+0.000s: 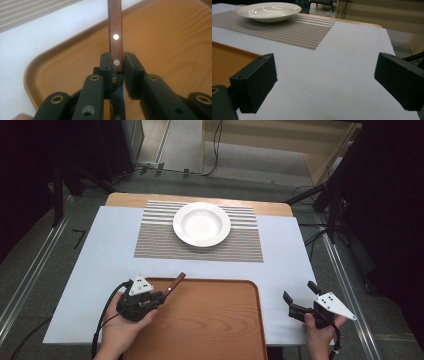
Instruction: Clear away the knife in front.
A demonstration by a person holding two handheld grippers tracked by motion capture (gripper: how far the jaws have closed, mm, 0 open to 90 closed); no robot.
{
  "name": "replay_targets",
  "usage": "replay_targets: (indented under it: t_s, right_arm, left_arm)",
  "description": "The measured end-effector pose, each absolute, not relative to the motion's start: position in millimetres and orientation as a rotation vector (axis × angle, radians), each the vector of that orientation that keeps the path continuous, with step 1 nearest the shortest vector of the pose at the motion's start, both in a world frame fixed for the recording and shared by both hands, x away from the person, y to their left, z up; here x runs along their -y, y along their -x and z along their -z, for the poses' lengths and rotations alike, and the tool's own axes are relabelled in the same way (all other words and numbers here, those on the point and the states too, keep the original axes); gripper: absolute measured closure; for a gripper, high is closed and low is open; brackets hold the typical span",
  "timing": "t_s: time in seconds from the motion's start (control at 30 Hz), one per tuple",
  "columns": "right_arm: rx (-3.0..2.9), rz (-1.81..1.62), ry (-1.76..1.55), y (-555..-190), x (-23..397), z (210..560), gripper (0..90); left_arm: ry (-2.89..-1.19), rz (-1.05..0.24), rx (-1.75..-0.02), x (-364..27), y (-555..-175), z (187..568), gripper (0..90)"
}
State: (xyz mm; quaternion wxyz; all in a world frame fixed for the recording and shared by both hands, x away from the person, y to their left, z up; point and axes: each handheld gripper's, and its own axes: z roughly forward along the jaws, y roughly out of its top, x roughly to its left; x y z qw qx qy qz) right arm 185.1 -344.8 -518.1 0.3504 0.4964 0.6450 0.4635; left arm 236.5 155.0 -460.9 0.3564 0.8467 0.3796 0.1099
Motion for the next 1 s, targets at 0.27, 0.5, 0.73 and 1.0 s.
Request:
replay_targets:
  t_s: [0.27,0.5,0.73,1.0]
  right_arm:
    - [-1.67,-1.198,-1.287,-185.1,344.8,518.1,3.0]
    - [-1.671,-1.197,-1.288,-185.2,344.7,518.1,3.0]
    - [-1.671,-1.197,-1.291,-185.2,344.4,518.2,3.0]
    - [-1.672,-1.195,-1.292,-185.5,344.5,518.2,3.0]
  left_arm:
    - [-2.184,-0.273,-1.004,-157.9,-226.3,470.7,76.6]
    - [-2.182,-0.262,-1.033,-165.0,-220.3,477.8,76.5]
    - [-2.191,-0.253,-1.045,-166.9,-216.2,483.6,76.5]
    - [-2.196,-0.248,-1.07,-169.2,-216.4,490.1,76.4]
